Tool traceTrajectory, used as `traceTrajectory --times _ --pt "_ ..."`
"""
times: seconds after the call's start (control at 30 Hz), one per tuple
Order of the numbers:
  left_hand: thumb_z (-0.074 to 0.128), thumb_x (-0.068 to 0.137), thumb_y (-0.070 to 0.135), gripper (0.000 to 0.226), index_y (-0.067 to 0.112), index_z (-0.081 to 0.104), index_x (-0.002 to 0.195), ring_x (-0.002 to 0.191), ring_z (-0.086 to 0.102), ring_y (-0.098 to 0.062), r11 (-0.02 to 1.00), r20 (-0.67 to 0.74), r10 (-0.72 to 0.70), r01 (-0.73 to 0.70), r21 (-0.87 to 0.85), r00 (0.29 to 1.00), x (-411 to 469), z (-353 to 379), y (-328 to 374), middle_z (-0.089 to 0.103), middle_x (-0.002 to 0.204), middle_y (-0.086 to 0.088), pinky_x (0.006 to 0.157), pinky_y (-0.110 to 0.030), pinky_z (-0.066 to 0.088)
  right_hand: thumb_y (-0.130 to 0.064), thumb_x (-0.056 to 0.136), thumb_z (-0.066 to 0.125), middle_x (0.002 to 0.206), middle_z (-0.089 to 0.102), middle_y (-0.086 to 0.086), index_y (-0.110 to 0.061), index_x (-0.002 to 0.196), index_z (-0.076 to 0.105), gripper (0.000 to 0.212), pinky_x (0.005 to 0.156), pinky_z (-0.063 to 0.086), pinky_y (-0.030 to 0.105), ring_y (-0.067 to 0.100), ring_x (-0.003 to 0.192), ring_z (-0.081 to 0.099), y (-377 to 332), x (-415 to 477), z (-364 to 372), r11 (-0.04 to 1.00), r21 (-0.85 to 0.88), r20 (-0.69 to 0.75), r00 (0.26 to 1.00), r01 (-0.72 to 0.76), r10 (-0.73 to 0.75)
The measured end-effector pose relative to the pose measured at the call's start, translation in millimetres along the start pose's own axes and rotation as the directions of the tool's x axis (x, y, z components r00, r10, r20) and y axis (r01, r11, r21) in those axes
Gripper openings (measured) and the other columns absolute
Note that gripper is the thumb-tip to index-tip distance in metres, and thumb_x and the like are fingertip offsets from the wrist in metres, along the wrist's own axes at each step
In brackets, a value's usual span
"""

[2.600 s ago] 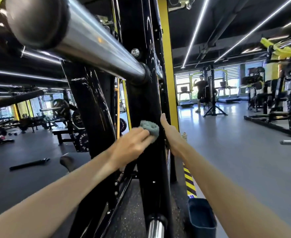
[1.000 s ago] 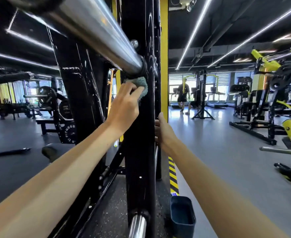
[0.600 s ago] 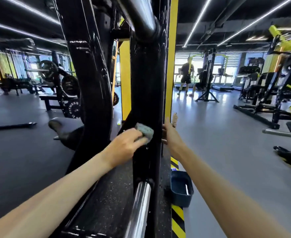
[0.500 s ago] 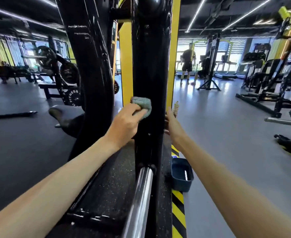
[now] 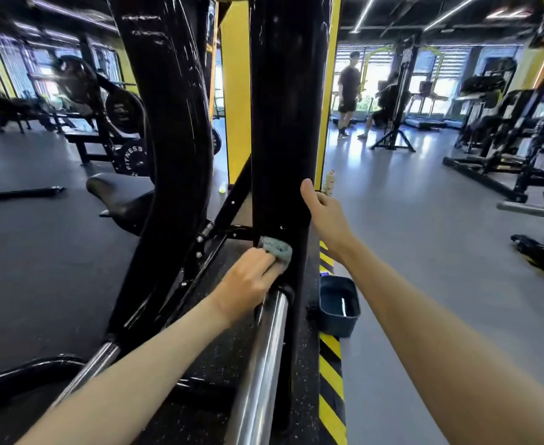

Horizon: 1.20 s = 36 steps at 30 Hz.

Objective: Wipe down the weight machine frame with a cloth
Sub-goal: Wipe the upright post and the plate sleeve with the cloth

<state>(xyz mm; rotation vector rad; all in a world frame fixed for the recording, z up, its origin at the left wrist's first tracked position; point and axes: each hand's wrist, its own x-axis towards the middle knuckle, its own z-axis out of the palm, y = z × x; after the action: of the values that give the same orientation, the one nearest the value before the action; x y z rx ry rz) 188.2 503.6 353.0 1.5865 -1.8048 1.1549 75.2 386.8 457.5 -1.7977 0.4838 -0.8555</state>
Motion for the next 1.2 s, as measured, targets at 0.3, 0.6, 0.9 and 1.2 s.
traceTrajectory --times 0.3,0.6,0.9,1.2 --pt "0.050 0.091 -0.004 0.021 -0.002 0.071 0.093 0.073 0.057 -0.026 0.974 -0.202 -0.210 0.222 0.041 0.957 16.0 4.6 6.0 0.061 0.079 -0.011 0.071 -0.041 0.048 -0.050 0.097 0.043 0.132 0.039 0.033 0.016 0.126 0.044 0.072 0.107 0.037 0.037 0.040 0.125 0.038 -1.7 -3.3 2.6 0.998 0.055 -0.030 0.999 0.024 -0.022" --pt "0.057 0.083 -0.001 0.022 0.012 0.073 0.090 0.077 0.060 -0.018 0.942 -0.239 -0.271 0.309 0.135 0.932 27.2 3.6 6.8 0.062 0.081 -0.001 0.083 -0.036 0.032 -0.048 0.097 0.043 0.113 0.065 0.000 -0.011 0.113 0.065 0.046 0.093 0.046 0.023 0.011 0.113 0.056 8.3 3.0 3.5 0.994 0.104 -0.003 1.000 -0.015 0.015" --pt "0.059 0.080 -0.004 0.019 0.003 0.073 0.092 0.078 0.054 -0.019 0.932 -0.278 -0.326 0.356 0.064 0.904 39.3 -6.4 -3.6 0.061 0.079 -0.007 0.077 -0.034 0.038 -0.048 0.098 0.042 0.128 0.051 0.029 0.013 0.120 0.053 0.065 0.105 0.039 0.038 0.035 0.119 0.050 16.4 7.7 1.6 0.996 0.086 -0.004 1.000 0.026 -0.026" --pt "0.060 0.081 -0.001 0.019 0.006 0.073 0.093 0.078 0.058 -0.021 0.934 -0.242 -0.328 0.352 0.061 0.913 53.8 -18.3 -7.2 0.064 0.082 -0.006 0.068 -0.036 0.044 -0.046 0.097 0.043 0.093 0.057 -0.025 -0.022 0.118 0.060 0.035 0.071 0.037 0.003 -0.016 0.086 0.051 21.3 14.2 1.7 0.993 0.117 0.014 1.000 -0.008 0.007"
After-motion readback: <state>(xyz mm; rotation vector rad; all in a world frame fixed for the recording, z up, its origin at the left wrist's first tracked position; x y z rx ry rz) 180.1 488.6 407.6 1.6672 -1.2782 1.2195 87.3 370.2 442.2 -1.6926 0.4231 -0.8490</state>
